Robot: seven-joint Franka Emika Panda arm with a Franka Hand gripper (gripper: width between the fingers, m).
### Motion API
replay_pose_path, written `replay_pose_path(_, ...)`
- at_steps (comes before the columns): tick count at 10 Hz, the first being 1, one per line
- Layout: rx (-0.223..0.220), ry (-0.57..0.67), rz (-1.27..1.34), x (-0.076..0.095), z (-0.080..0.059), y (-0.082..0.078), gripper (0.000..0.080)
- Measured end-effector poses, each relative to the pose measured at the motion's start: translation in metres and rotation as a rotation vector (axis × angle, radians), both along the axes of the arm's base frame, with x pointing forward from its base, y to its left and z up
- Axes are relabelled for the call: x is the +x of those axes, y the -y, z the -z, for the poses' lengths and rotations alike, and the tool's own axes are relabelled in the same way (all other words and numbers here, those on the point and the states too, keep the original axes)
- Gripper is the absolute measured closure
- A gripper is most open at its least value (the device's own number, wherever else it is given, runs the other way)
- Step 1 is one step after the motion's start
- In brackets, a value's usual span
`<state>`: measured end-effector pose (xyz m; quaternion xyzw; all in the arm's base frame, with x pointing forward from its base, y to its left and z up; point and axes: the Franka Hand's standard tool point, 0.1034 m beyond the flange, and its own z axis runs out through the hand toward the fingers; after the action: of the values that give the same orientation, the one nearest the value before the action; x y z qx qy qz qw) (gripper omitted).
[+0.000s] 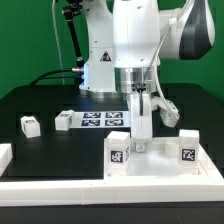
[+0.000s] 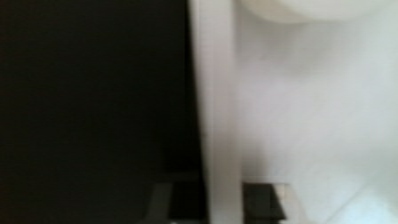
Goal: Assemble square table
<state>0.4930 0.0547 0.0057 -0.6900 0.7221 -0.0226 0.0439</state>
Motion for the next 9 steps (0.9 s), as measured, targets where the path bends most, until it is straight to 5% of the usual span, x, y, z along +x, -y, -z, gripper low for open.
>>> replay_pose_path(9,-0.011,0.008,-0.026,-0.0014,0.0000,0.0025,0.0744)
